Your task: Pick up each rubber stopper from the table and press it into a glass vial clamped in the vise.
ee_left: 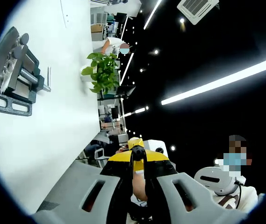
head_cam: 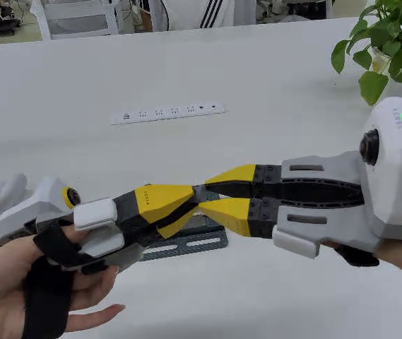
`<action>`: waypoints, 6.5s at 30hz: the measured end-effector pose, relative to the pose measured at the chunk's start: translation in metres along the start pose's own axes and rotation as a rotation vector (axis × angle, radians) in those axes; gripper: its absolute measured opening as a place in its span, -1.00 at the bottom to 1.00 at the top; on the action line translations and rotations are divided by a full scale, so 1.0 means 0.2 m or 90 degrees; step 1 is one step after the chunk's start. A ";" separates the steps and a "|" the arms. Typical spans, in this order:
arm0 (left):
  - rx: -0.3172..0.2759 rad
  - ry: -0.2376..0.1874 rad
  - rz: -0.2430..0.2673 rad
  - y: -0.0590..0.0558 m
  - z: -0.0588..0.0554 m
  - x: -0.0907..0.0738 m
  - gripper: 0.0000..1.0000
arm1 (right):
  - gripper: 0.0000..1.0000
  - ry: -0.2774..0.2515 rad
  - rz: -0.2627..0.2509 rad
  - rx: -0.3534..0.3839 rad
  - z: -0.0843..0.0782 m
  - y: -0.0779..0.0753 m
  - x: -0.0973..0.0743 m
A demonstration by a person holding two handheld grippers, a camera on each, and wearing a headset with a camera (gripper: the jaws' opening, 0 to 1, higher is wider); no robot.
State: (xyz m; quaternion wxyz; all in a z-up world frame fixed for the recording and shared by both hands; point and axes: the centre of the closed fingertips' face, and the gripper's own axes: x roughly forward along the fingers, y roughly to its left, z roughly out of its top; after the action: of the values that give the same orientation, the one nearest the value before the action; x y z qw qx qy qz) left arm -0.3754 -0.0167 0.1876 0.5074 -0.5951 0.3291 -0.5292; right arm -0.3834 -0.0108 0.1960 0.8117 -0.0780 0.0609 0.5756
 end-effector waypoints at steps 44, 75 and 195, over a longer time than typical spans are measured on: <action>0.518 0.043 0.378 0.36 0.18 -0.35 0.58 | -0.90 0.127 0.036 0.033 -0.33 -0.03 0.07; 0.829 0.182 0.662 0.51 0.27 -0.76 0.98 | -0.90 0.238 0.087 0.072 -0.56 -0.08 0.12; 0.811 0.118 0.689 0.65 0.31 -0.87 0.83 | -0.94 0.734 0.462 -0.422 -0.76 -0.36 0.70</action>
State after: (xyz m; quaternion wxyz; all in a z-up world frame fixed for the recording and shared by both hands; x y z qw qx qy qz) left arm -0.3349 0.1258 0.0174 0.9011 0.0906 0.2477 -0.3441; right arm -0.2695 0.0661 0.0247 0.3449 -0.5818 0.3214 0.6627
